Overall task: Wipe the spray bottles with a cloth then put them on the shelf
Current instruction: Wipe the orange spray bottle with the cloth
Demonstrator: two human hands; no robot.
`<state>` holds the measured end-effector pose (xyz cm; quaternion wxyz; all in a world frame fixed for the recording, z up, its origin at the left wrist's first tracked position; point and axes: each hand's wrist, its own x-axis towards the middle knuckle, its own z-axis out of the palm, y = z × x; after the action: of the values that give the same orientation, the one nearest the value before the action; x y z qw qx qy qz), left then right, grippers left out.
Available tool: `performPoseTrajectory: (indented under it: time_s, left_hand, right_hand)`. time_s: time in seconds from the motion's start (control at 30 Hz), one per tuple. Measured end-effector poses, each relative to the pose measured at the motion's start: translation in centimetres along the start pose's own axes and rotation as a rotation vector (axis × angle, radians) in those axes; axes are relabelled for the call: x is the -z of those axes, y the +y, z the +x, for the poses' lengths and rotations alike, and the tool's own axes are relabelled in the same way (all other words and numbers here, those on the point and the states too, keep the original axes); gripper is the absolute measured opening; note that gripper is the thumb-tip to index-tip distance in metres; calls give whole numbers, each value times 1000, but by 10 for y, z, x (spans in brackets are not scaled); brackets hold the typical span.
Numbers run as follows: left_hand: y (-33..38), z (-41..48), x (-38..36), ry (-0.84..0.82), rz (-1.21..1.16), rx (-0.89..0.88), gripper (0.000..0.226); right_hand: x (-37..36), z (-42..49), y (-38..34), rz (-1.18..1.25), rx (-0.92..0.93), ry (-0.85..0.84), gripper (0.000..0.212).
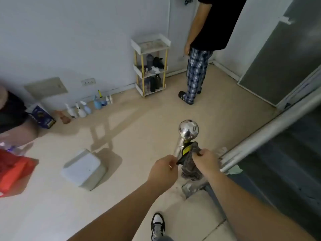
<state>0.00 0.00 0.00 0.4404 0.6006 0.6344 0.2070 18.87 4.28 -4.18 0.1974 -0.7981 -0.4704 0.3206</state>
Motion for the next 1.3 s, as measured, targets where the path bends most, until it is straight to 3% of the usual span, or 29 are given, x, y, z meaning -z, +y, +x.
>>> performPoseTrajectory:
  time_s: [0.13,0.27,0.33,0.5,0.67,0.8,1.0,1.13,1.3]
  left_hand:
    - [3,32,-11,-119,45,5,26]
    - [5,58,-13,-166,23,-25,26]
    - [0,68,-13,-180,13,-34,24]
    - [2,70,1,-223,-172,-40,17]
    - [-7,58,47,-263,-528,133,31]
    - [-38,50,100,-193,-657,226,15]
    - [-89,27,184,135,-716,310,19]
    - [-140,15,244,344,-741,390,42]
    - [-219,13,339,488,-739,451,32]
  right_hand:
    - [-9,29,4,-137,-84,14,39]
    - [-12,35,1,-157,-77,55,22]
    - [-8,25,-8,16,-124,136,20]
    - [9,-36,-58,761,-224,256,18]
    - [-4,-58,-110,898,-271,-35,15]
    - [-39,-49,-162,818,-309,-245,40]
    - [-119,-48,-252,524,-84,-577,32]
    - [-196,-62,-308,441,-1,-734,41]
    - [-300,-76,-394,370,11,-823,34]
